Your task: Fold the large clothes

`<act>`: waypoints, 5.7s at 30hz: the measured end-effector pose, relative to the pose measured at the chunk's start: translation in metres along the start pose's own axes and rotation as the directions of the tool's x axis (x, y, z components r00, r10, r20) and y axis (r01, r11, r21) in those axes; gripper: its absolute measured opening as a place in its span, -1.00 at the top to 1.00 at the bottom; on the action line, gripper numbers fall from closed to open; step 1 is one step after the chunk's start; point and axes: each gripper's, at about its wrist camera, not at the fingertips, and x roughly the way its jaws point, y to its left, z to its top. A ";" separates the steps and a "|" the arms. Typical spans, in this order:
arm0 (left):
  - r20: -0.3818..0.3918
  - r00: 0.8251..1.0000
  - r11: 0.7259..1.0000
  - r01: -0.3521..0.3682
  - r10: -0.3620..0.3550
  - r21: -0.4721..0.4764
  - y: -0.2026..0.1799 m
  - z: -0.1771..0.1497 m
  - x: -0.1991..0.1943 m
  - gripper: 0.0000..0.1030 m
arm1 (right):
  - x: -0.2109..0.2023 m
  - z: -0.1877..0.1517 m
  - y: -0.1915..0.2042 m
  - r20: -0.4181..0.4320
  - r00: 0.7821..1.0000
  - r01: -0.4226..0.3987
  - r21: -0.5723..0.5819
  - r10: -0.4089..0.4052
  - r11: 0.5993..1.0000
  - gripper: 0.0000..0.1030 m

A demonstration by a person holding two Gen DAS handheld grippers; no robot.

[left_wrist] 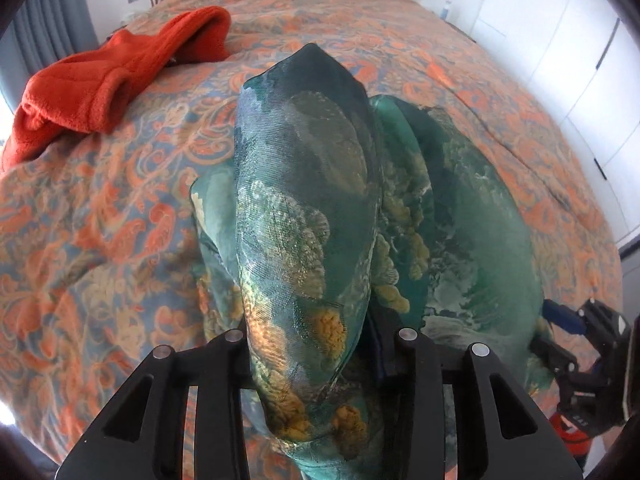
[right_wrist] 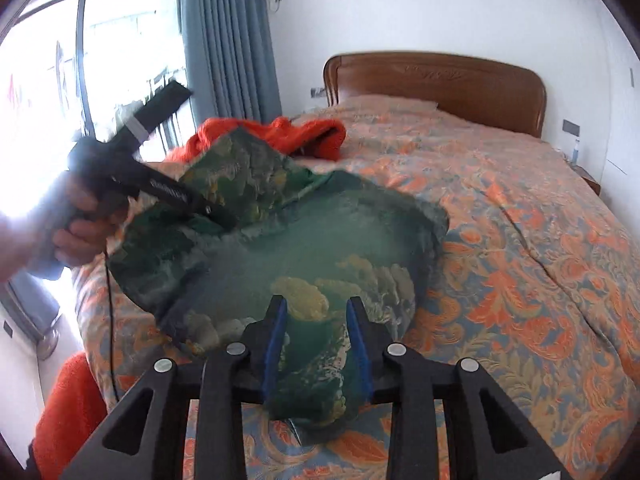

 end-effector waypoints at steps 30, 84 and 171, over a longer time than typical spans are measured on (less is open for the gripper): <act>0.074 0.993 0.972 0.110 -0.096 -0.208 0.076 -0.030 0.011 -0.27 | 0.081 0.106 -0.051 -0.062 0.994 -0.063 0.321 0.087 0.945 0.23; 0.314 0.922 0.960 -0.159 0.228 -0.230 0.023 -0.094 -0.086 -0.70 | -0.078 -0.069 0.011 -0.104 0.981 0.179 0.163 -0.163 0.970 -0.66; 0.203 0.942 0.912 0.315 -0.267 -0.263 0.018 -0.115 -0.012 -0.17 | 0.021 0.018 0.019 -0.093 0.994 0.063 -0.016 -0.065 0.998 -0.28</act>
